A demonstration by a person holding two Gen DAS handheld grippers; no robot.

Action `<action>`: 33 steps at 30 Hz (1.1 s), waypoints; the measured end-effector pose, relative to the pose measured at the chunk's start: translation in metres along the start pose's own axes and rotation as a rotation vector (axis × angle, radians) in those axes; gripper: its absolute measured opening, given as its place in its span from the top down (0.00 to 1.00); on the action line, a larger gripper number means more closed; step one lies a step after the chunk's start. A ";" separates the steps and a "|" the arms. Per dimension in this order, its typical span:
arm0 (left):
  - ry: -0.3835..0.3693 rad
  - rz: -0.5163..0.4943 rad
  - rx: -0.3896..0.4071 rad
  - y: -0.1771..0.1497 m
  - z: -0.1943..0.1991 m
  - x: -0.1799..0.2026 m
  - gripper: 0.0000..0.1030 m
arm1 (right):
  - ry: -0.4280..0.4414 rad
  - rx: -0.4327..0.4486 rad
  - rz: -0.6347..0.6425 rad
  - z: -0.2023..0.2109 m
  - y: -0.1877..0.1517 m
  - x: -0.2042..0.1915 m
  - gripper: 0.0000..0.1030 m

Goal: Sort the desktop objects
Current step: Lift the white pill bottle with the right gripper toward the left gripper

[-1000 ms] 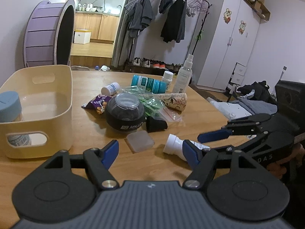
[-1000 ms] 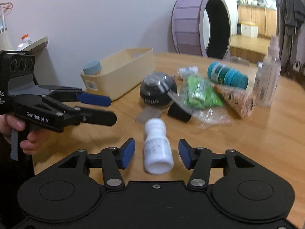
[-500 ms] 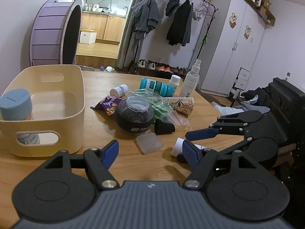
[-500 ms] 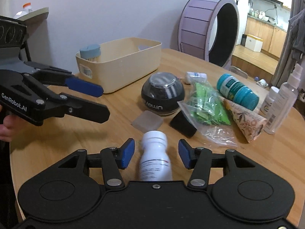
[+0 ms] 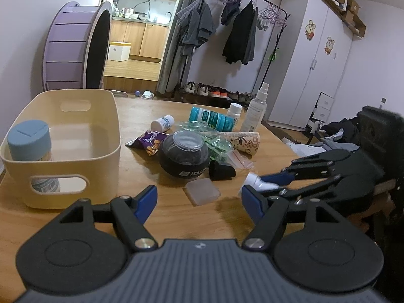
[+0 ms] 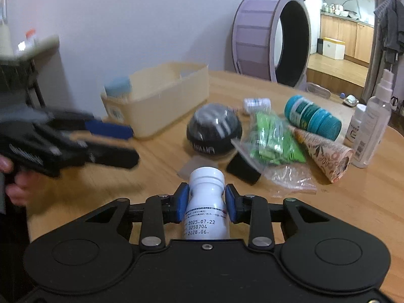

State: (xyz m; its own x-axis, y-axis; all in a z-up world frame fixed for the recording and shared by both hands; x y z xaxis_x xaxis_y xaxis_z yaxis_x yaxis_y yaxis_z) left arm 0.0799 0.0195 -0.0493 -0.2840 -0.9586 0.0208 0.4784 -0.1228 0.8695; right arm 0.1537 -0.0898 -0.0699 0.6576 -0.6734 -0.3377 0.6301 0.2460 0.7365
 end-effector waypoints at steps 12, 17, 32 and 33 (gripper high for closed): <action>-0.006 0.000 -0.003 0.000 -0.003 0.001 0.30 | 0.056 0.049 -0.077 0.015 0.000 0.008 0.69; -0.010 -0.006 -0.005 -0.001 -0.004 0.002 0.30 | 0.063 0.068 -0.094 0.016 0.002 0.010 0.69; -0.014 -0.013 0.004 0.002 -0.001 0.003 0.30 | 0.001 0.015 -0.018 0.013 -0.006 0.011 0.68; -0.014 -0.012 0.004 0.001 -0.001 0.003 0.30 | -0.004 0.008 -0.010 0.012 -0.006 0.010 0.68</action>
State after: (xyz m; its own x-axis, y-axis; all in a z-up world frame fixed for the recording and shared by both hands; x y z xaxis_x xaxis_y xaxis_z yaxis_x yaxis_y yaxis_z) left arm 0.0804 0.0163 -0.0486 -0.3015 -0.9533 0.0172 0.4714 -0.1334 0.8718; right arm 0.1516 -0.1064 -0.0708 0.6494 -0.6790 -0.3425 0.6335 0.2338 0.7376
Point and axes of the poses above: each gripper's, at about its wrist camera, not at the fingertips, and z roughly against the way its jaws point, x to its right, y to its top, the point moved 10 cm from there along -z, roughly the way its jaws point, and after that the axes turned 15 degrees about -z, right-handed, at the moved point
